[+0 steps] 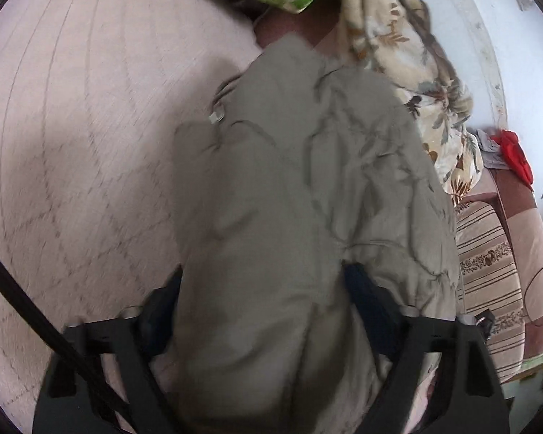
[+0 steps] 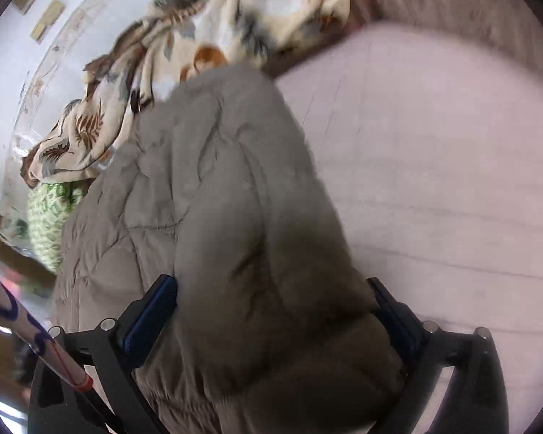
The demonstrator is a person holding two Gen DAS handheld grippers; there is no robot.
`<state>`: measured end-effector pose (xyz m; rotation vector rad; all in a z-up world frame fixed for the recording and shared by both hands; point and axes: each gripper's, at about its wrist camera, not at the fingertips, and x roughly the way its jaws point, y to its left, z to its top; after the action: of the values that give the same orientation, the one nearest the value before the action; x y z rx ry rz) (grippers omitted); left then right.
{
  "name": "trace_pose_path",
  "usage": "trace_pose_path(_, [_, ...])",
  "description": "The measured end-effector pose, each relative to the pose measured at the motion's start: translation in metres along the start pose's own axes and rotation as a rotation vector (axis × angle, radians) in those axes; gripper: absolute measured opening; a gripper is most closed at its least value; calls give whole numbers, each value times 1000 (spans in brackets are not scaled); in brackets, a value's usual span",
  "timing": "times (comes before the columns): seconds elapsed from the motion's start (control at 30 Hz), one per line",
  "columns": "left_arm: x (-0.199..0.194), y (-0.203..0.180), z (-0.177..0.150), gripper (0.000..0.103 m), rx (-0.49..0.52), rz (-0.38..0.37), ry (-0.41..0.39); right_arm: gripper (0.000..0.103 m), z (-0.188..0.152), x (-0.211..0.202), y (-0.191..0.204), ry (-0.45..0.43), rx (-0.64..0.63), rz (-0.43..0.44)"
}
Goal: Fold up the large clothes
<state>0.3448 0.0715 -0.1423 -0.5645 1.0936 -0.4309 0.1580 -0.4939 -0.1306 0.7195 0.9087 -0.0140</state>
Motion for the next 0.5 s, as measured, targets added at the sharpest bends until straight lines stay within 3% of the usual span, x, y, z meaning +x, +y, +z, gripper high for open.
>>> trace_pose_path(0.07, [-10, -15, 4, 57, 38, 6, -30, 70, 8, 6, -2, 28, 50, 95])
trace_pose_path(0.17, [-23, -36, 10, 55, 85, 36, -96, 50, 18, -14, 21, -50, -5, 99])
trace_pose_path(0.23, [-15, -32, 13, 59, 54, 92, -90, 48, 19, -27, 36, -106, -49, 103])
trace_pose_path(0.33, [2, -12, 9, 86, -19, 166, -85, 49, 18, -24, 42, -128, -90, 48])
trace_pose_path(0.47, [-10, -9, 8, 86, -67, 142, -86, 80, 15, 2, 20, -74, -42, -28])
trace_pose_path(0.5, [-20, -14, 6, 86, -55, 155, -112, 81, 16, 1, 14, -74, -14, -20])
